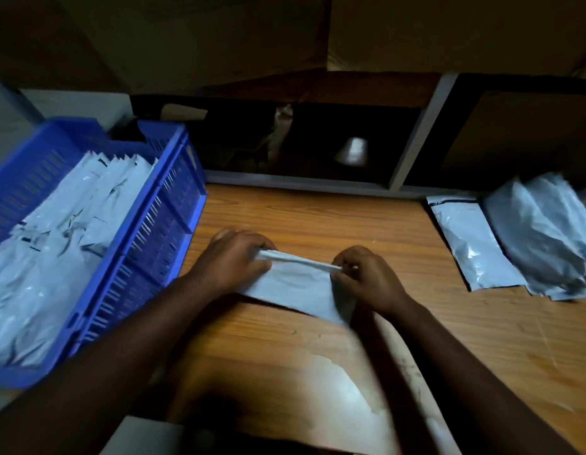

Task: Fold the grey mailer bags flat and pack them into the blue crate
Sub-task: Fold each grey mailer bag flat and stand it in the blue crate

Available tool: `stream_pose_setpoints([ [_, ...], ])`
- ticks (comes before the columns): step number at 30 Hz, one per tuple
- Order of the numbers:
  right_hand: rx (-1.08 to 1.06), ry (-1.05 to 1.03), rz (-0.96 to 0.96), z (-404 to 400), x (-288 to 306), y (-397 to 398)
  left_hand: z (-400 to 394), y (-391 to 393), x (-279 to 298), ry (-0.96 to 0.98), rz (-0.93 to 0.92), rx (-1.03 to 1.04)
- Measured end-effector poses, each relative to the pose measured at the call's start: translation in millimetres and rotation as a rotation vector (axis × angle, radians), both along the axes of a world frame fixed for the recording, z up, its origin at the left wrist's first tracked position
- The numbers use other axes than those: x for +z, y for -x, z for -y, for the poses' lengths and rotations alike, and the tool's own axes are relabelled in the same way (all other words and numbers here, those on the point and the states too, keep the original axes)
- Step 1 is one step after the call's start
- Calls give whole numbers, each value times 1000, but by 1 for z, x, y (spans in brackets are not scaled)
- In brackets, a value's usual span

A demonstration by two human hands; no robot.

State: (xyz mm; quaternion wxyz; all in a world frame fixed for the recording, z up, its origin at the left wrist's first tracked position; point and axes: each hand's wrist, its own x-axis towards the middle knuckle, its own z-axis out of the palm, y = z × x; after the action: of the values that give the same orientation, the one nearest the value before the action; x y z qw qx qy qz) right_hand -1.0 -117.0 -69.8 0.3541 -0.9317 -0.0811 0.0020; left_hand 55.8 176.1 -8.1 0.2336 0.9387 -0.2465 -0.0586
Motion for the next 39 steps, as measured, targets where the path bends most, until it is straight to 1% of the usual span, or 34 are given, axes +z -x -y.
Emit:
stream_pose_setpoints([
  [3,-8,-30,184,-20,38,-8,-30,13,38,96,49,62],
  [5,-4,-19,373,-44,75,-17,-49,28,73,114,175,105],
  [7,1,-1,550,-78,114,-31,-75,43,106,68,331,147],
  [8,21,-4,615,-98,133,-38,-90,50,120,61,356,186],
  [11,139,-48,750,-164,176,-59,-145,68,149,94,325,305],
  [14,299,-65,818,-237,195,-77,-204,83,156,-18,394,424],
  [16,402,-30,776,-286,193,-91,-240,87,152,-73,401,490],
  [18,518,54,659,-329,185,-104,-272,87,138,-90,310,513],
  [20,613,215,559,-361,174,-114,-294,85,120,-79,187,515],
  [22,666,387,477,-386,166,-118,-305,85,102,-45,90,520],
  [25,644,512,365,-416,161,-116,-309,80,81,-111,71,490],
  [30,550,514,292,-453,149,-114,-305,66,69,-261,70,402],
  [32,551,485,214,-458,137,-114,-302,64,67,-287,37,348],
  [35,555,465,58,-457,124,-111,-310,63,62,-313,-92,277],
  [37,527,390,9,-453,120,-107,-322,56,57,-289,-222,220],
  [38,462,314,16,-451,120,-102,-328,51,57,-256,-270,197],
  [39,353,225,32,-447,121,-97,-333,44,58,-223,-294,180],
])
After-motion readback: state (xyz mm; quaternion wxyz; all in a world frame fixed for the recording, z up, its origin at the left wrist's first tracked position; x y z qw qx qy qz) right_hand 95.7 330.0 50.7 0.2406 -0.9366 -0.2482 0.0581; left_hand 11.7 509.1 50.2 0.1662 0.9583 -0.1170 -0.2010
